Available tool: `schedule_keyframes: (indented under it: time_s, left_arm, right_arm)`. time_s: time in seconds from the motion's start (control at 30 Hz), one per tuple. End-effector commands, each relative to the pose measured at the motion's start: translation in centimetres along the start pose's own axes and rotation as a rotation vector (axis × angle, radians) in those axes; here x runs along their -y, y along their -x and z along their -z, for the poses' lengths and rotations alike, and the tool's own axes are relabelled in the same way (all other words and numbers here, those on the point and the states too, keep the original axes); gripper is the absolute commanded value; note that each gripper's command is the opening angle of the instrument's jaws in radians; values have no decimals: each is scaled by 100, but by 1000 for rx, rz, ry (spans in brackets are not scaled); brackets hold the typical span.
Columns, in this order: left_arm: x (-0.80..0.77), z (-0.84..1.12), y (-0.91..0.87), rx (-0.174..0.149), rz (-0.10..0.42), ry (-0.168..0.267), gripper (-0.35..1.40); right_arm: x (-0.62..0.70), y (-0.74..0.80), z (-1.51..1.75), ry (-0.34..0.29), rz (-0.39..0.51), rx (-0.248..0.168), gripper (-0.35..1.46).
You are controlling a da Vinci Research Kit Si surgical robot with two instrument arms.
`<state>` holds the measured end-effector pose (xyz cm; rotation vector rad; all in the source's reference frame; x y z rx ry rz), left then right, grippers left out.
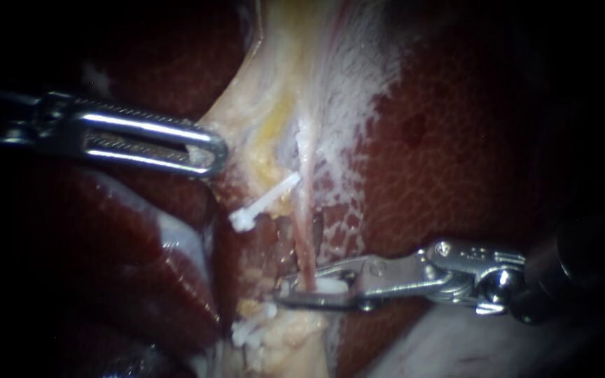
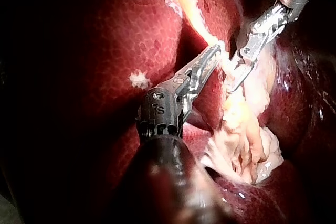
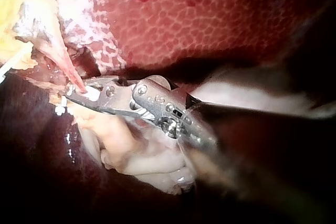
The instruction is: Clipping second clip right tube
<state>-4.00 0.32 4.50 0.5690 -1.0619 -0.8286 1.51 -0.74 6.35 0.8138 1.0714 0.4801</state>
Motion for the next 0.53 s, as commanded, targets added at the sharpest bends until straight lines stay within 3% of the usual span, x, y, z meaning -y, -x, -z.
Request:
schedule_keyframes:
  time_s: [0.03,0.53]
  left_arm:
    - [0,0,0,0,0,0,-35]
    - [0,-1,0,0,0,1,-35]
  right_arm:
    - [0,0,1,-1,2,0,-35]
    - [0,0,0,-1,-4,0,-35]
